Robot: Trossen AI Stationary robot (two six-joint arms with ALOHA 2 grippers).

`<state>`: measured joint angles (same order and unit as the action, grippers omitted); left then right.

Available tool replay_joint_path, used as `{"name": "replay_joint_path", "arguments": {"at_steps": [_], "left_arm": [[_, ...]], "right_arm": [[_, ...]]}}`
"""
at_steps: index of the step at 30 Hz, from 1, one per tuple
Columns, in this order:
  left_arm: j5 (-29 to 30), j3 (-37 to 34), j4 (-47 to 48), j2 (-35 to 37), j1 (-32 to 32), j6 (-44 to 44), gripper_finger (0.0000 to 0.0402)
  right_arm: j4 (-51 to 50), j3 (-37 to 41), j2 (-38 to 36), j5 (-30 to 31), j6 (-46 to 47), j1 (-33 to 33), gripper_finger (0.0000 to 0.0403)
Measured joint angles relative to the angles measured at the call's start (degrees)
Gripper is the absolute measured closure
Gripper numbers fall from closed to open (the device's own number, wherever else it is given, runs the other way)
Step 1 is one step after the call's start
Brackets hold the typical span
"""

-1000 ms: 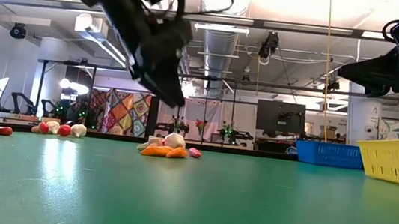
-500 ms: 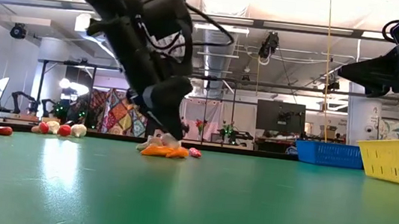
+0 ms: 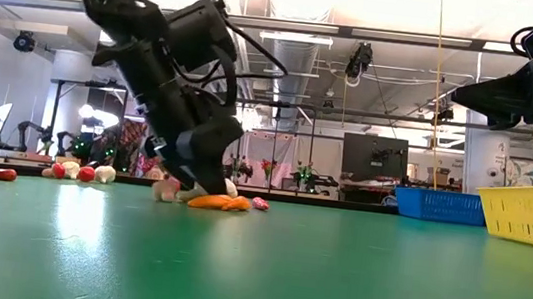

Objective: Sort produce into baskets
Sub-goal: Put the white garlic into the green bin

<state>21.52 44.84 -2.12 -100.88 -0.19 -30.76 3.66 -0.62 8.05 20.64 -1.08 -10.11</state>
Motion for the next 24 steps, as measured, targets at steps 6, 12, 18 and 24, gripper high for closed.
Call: {"name": "replay_joint_path", "arguments": {"at_steps": [6,12,18,24], "left_arm": [[0.12,-3.7,-7.51,0.0,0.0,0.07,0.0191],[0.26,-9.34,-22.25,-0.24,0.0,2.23,0.0191],[0.97,-12.31,-26.37,-0.24,0.02,3.9,0.0198],[1.11,-13.2,-27.94,-0.24,0.02,10.54,0.0228]], "right_arm": [[0.0,0.0,0.0,0.0,0.0,0.0,0.0335],[0.0,0.0,0.0,0.0,0.0,0.0,0.0335],[0.0,0.01,0.0,0.0,0.0,0.0,0.0335],[0.0,0.02,0.0,-0.02,0.0,0.0,0.0335]]}}
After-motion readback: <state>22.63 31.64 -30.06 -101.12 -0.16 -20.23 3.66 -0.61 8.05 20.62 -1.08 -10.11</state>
